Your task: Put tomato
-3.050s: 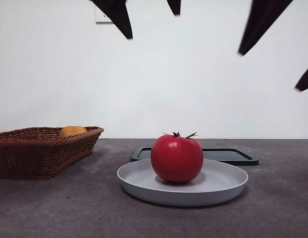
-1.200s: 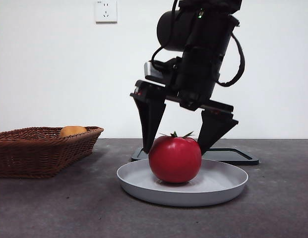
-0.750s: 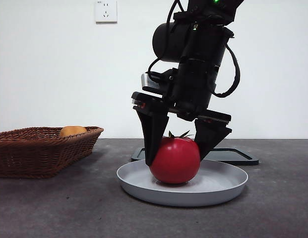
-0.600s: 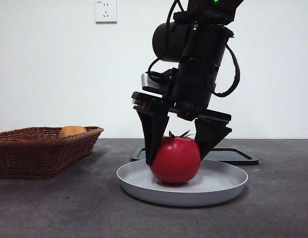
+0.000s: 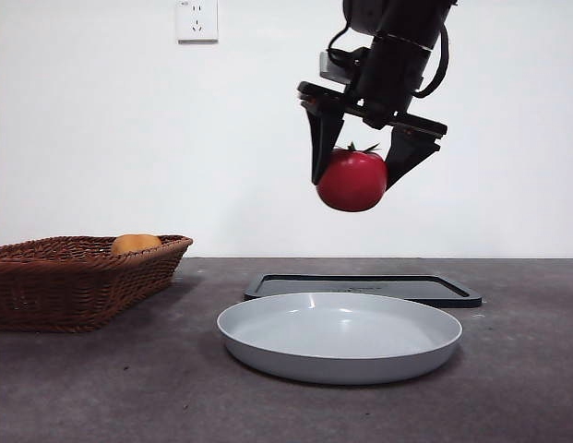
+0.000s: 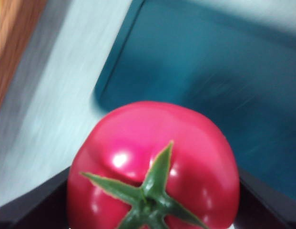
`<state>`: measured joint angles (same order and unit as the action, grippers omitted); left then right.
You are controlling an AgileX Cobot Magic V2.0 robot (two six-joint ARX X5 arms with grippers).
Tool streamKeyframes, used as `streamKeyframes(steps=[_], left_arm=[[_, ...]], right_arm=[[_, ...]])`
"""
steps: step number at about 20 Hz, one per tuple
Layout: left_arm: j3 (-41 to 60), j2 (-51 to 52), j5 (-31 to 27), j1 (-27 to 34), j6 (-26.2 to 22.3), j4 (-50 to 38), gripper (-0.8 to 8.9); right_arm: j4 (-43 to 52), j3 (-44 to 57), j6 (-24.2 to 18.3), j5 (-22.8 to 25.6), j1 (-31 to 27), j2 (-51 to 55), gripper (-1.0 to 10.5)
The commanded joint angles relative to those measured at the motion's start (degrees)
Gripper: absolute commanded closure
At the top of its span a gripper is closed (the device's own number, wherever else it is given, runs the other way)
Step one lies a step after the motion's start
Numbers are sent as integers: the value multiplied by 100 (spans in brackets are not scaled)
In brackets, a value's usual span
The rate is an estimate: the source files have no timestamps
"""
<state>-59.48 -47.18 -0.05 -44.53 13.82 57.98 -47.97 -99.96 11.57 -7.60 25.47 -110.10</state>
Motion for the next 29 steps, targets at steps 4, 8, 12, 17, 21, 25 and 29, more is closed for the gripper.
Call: streamKeyframes(steps=[4,8,12,17,21,25,29], left_arm=[[-31,-24,2,-59,-116,-68,283],[-31,-24,2,-59,-138,-83,283],[-31,-24,2,-59,-138,-85,283],[-31,-24,2,-59,-136,-92,283],[-31,-26,2,-59,-133,-98,283],[-31,-26,2,-59,-131,-98,283],[-31,-24,2,-59,-133,-94,283]], right_arm=[[-284,-1191,-350,17,-282,-1222,695],[-295,-1786,-391,13,-439,-1965,695],[-225,-1864,-415,15,-474,-2295,695],[-186,-1862,-459,17,-472,-2371,695],[-343,-1858,-498,17,-472,-2420,693],[-369,-1858,-496,17,-470,-2481,593],[-328,-1864,-496,24,-474,-2479,468]])
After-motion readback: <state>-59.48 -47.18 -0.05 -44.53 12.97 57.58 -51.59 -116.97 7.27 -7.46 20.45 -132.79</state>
